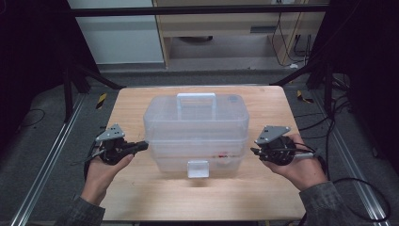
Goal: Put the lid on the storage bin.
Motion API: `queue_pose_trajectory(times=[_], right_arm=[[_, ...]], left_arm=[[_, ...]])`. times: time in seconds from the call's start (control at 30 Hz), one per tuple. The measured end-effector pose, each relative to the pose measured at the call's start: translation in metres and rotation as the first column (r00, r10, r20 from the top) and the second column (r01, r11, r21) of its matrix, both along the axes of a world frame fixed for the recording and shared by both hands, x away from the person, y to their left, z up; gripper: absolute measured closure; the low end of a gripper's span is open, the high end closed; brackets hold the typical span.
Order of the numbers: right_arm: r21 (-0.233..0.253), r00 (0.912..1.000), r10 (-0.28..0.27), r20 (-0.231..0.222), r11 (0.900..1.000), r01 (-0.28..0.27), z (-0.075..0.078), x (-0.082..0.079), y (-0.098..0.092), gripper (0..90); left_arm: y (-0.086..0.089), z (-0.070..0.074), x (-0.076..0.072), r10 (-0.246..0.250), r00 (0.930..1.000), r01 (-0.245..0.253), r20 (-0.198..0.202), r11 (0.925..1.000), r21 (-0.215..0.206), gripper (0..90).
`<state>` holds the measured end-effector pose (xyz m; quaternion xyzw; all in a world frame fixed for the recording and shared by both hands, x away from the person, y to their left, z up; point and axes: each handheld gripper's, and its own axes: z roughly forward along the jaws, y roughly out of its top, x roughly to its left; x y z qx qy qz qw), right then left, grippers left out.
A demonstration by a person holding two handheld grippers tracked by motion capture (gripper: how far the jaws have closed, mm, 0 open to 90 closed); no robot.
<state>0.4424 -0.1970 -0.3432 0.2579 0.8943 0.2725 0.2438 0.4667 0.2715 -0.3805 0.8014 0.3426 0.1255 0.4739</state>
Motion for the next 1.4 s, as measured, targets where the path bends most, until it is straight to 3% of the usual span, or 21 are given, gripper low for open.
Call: queue_pose_trajectory(times=[0.27, 0.77, 0.97, 1.17, 1.4], right_arm=[[0.001, 1.0, -0.008, -0.005, 1.0, 0.008, -0.003, 0.001, -0.003, 70.4], [0.023, 0.997, -0.072, -0.029, 0.997, 0.072, -0.016, 0.007, -0.017, 67.2], [0.043, 0.9923, -0.121, -0.028, 0.992, 0.122, -0.02, 0.012, -0.025, 61.9], [0.075, 0.9821, -0.184, -0.04, 0.98, 0.187, -0.027, 0.018, -0.031, 55.4], [0.08, 0.9792, -0.197, -0.048, 0.976, 0.2, -0.032, 0.02, -0.033, 52.0]], left_arm=[[0.001, -0.007, -0.003, -0.005, 0.9999, 0.005, -0.01, 1.0, 0.003, 89.8], [0.0, -0.01, -0.006, -0.003, 1.0, 0.003, 0.001, 0.9999, 0.016, 89.9], [0.0, -0.012, -0.006, -0.005, 1.0, 0.005, 0.0, 0.9998, 0.018, 89.9], [0.0, -0.014, -0.006, -0.003, 1.0, 0.003, -0.002, 0.9999, 0.016, 89.9], [0.0, -0.017, -0.007, -0.003, 1.0, 0.003, -0.007, 0.9997, 0.025, 89.9]])
